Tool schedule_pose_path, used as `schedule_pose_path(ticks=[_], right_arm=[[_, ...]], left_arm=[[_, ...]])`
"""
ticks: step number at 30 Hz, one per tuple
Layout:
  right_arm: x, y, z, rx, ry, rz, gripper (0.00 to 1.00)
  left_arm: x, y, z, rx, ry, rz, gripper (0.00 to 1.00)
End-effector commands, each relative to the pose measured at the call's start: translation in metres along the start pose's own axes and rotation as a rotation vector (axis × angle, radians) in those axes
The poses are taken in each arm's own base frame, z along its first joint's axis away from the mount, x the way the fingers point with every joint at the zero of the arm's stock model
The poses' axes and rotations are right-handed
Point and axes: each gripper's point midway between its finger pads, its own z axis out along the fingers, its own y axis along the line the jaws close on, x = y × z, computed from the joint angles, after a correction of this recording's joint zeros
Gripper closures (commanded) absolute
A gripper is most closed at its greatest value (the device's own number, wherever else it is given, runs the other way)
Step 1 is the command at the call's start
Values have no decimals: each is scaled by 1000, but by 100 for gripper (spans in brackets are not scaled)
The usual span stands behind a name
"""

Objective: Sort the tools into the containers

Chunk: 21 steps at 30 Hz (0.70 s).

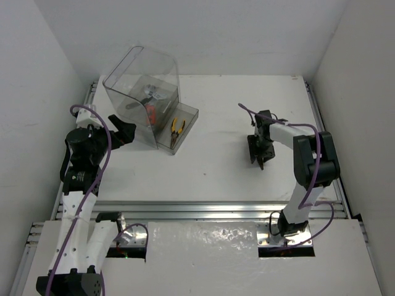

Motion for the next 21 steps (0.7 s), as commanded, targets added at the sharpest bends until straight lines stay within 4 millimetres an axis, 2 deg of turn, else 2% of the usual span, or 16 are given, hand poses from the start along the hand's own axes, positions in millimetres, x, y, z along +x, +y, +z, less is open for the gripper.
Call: schedule_pose_path(ticks=[1,2,3,4,5,6,7,10,11,13,14,16,17,18,20,21], right_arm=[[-2,-1,6,-4,-10,-5,48],[-1,-2,8,0,-4,-2,57],[0,-2,10,5,-2,0,74],[1,-2,11,9,-3,4,83],[-6,1,6,-3,-37,4,96],[-8,9,2,-21,-61,-13,100],[-13,17,-3,-48,-98,-22,100],[-40,75,-42,-339,-289,-15,100],[-60,105,-66,-530,-407,-30,100],[-59,132,-97,-724,-466,51,100],[-71,145,-113,-831,-525,112,100],[-74,171,-133,-946,-546,111,100],[-87,184,-150,-1004,-583,130,100],[-87,200,-147,-1019,-558,133,100],[-105,218,-162,-1075,-573,190,100],[-109,229,-162,-1088,-561,215,100]], left_arm=[[-21,-13,-4,46,-57,31,0],[-23,-14,-5,47,-63,33,0],[-22,-14,-5,48,-62,33,0],[-23,-14,-5,48,-64,33,0],[-24,-14,-5,45,-66,33,0],[-23,-14,-5,48,-64,33,0],[-23,-14,-5,47,-63,33,0],[-23,-14,-5,46,-65,31,0],[-24,-14,-5,46,-67,32,0],[-24,-12,-6,36,-71,33,0],[-24,-13,-6,38,-72,32,0],[-25,-11,-5,28,-73,32,0],[-23,-10,-5,26,-68,30,0],[-24,-10,-4,23,-69,29,0],[-23,-10,-4,23,-69,29,0],[-23,-8,-4,18,-68,29,0]])
